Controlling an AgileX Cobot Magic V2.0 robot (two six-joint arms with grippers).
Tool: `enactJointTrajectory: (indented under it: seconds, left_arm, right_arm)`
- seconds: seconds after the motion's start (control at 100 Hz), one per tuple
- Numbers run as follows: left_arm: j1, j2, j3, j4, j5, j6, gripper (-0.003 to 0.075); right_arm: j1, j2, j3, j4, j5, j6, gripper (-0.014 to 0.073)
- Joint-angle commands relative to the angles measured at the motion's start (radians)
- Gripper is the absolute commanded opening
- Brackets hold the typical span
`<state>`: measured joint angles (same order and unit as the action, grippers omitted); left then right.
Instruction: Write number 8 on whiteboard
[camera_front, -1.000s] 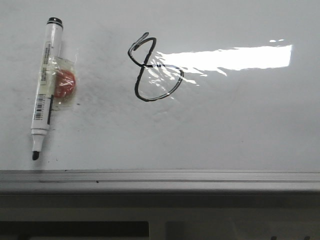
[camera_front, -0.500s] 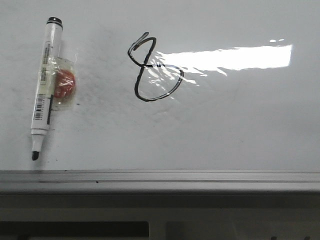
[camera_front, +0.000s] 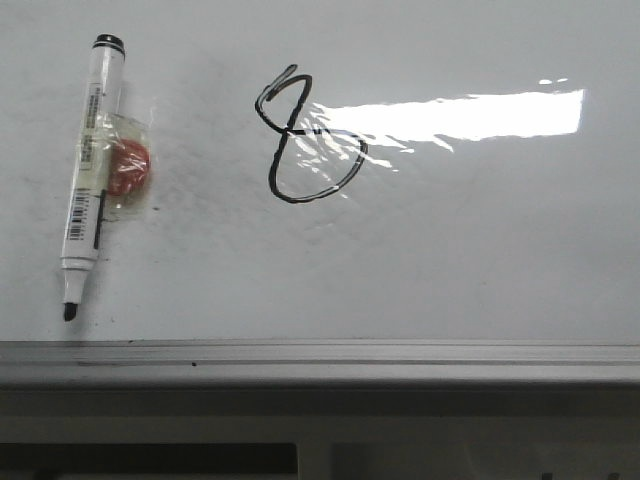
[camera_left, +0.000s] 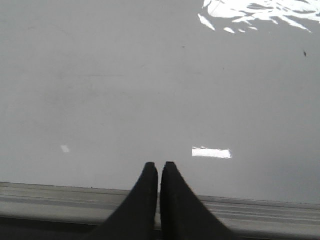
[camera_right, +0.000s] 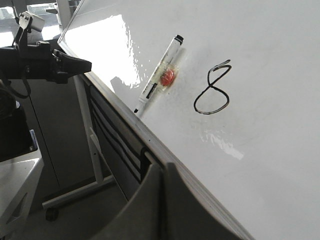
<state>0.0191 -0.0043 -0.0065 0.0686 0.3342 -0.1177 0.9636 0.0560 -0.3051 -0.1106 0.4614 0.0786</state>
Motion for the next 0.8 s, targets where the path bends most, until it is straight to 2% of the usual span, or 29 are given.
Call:
enactJointTrajectory:
  seconds: [0.0,0.14,0.25,0.39,0.52,0.63,0.75,0.79]
  left_arm:
    - [0.003,-0.028,0.039,-0.007,-0.045,-0.009,-0.0020]
    - [0.003,-0.028,0.039,-0.007,-0.045,-0.009,-0.0020]
    - [0.003,-0.028,0.039,-0.007,-0.045,-0.009,-0.0020]
    - [0.003,-0.028,0.039,-0.007,-0.045,-0.009,-0.0020]
    - [0.003,-0.028,0.039,-0.007,-0.045,-0.009,-0.0020]
    - [0.003,-0.028,0.039,-0.007,-0.045,-0.009,-0.0020]
    - [0.003,-0.028,0.039,-0.007,-0.045,-0.009,-0.0020]
    - [0.003,-0.028,0.039,-0.007,-0.045,-0.009,-0.0020]
  right_arm:
    - [-0.023,0.009,-0.022,-0.026,-0.109,-0.003,-0.0063]
    - [-0.167,0.037,0.018,-0.045,-0.344,-0.003,-0.0063]
    - [-0.349,0.062,0.085,-0.046,-0.563,-0.003,-0.0063]
    - [-0.612,0.064,0.160,-0.043,-0.733,-0.003,-0.0063]
    - [-0.806,0.061,0.214,-0.030,-0.759,-0.001,-0.0063]
    - [-0.904,0.027,0.268,-0.030,-0.698,0.008,-0.0063]
    - [-1.039,-0.030,0.331,-0.030,-0.676,0.076,-0.0063]
    - [-1.077,-0.051,0.326,-0.030,-0.604,0.081,-0.0063]
